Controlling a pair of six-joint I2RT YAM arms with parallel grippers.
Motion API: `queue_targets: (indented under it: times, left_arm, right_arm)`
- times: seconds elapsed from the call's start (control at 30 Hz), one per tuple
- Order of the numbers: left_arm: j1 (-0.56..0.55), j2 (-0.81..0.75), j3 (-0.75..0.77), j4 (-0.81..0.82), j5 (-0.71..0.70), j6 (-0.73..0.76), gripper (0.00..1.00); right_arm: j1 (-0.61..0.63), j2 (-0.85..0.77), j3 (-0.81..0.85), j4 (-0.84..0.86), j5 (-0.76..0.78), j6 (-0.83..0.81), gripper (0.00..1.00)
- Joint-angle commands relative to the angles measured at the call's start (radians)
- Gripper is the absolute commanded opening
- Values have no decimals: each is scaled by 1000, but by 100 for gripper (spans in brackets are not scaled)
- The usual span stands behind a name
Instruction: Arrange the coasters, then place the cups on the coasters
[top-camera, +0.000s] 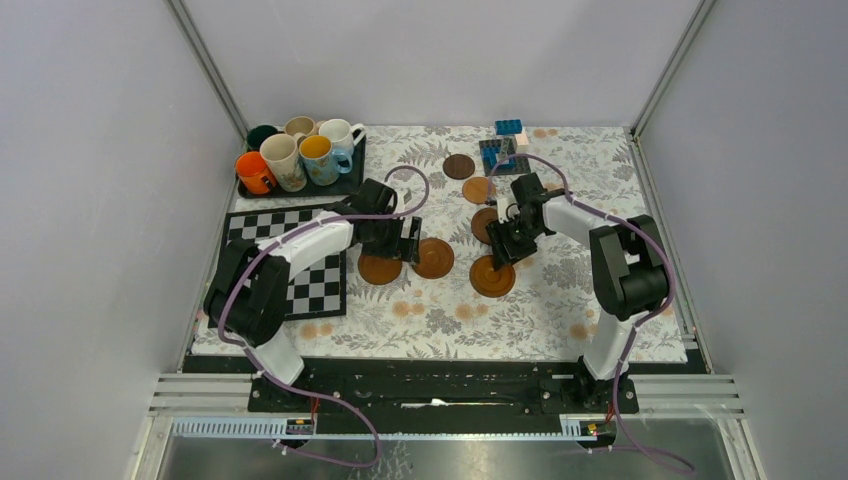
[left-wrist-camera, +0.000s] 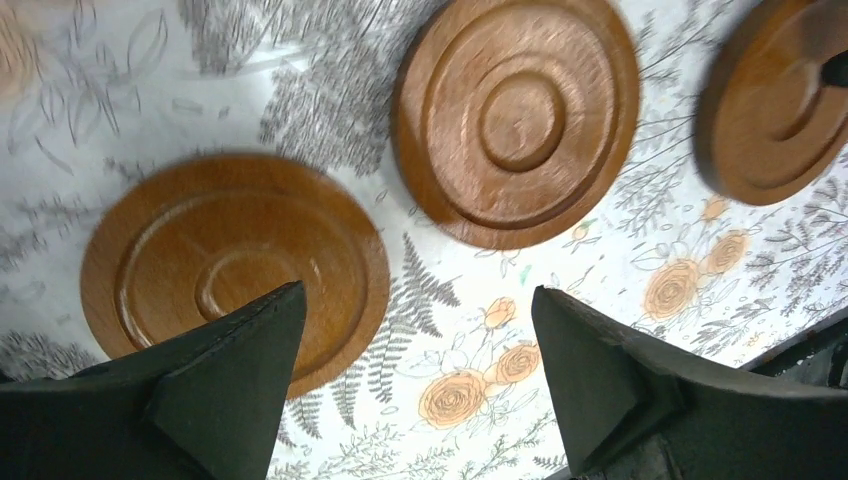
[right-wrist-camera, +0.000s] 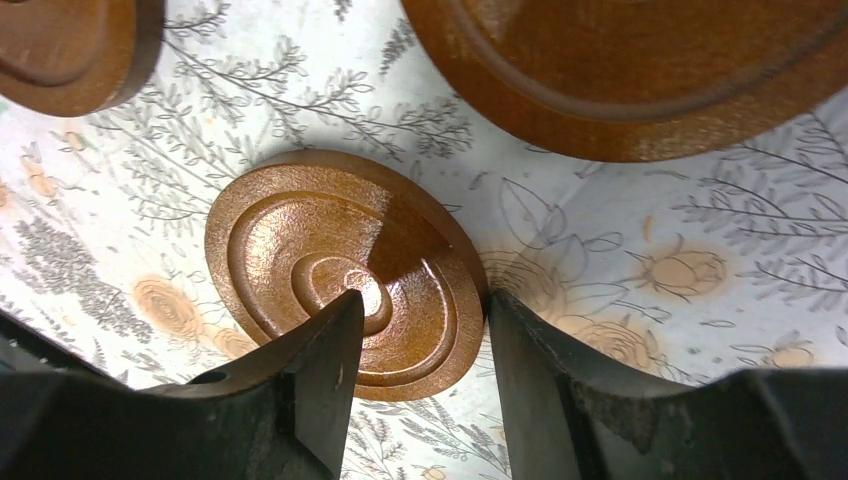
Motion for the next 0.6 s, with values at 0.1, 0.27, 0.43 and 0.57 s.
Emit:
queue_targets:
  times: [0.1,0.27,0.43,0.57]
  left_arm:
    - [-4,98,170,60,42,167,92]
    - [-4,204,250,64,107,275,94]
    - [-7,284,337,53,114,330,94]
    - [-27,315,348,53,99,373,91]
  right_arm:
    - [2,0,57,-28,-126,20,59]
    - [-51,32,161,-36,-111,45,62]
    - [-64,97,275,-38,6,52,64]
    - [-63,146,339,-34,96,57,65]
